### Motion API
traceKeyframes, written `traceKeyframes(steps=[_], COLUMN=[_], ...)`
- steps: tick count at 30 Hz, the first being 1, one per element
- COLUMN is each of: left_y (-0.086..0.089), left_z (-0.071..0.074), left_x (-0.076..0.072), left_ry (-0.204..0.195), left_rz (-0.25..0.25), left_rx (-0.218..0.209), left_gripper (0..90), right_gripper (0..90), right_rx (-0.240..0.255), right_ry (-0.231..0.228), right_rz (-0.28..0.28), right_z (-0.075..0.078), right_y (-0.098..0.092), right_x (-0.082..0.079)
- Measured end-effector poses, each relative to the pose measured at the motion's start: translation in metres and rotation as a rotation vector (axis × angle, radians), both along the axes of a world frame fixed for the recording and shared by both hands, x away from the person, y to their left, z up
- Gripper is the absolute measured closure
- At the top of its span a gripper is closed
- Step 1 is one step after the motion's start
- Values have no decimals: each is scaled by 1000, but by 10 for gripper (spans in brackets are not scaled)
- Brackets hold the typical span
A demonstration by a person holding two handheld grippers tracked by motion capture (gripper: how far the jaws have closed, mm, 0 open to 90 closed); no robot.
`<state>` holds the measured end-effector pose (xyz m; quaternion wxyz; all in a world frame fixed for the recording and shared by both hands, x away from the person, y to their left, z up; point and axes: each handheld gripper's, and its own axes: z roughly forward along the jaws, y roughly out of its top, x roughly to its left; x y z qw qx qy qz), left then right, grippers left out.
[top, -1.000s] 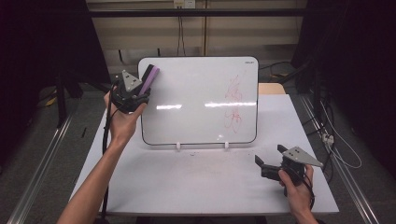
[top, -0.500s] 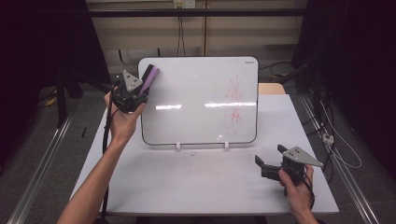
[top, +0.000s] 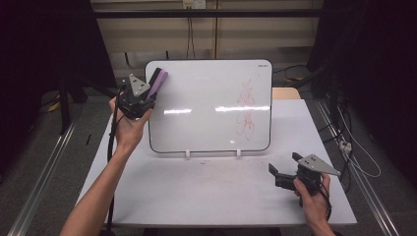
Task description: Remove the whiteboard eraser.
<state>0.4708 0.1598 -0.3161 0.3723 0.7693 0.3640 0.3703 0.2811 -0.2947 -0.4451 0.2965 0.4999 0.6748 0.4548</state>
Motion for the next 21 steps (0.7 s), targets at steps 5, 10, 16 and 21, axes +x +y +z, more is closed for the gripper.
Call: traceKeyframes(steps=[5, 10, 16, 21], left_y=[-1, 1, -5, -8], left_z=[4, 7, 8, 5], left_x=[-6, -13, -27, -34], left_ry=[-8, -15, -22, -13], left_rz=[-21, -43, -103, -136], left_rx=[-14, -59, -111, -131], left_gripper=[641, 640, 640, 640], right_gripper=[48, 47, 41, 36], right_rx=[2, 1, -6, 4], right_ry=[1, 3, 3, 5], right_rz=[2, 6, -5, 15], right_z=[0, 0, 0, -1], right_y=[0, 1, 1, 3], right_x=[0, 0, 0, 0])
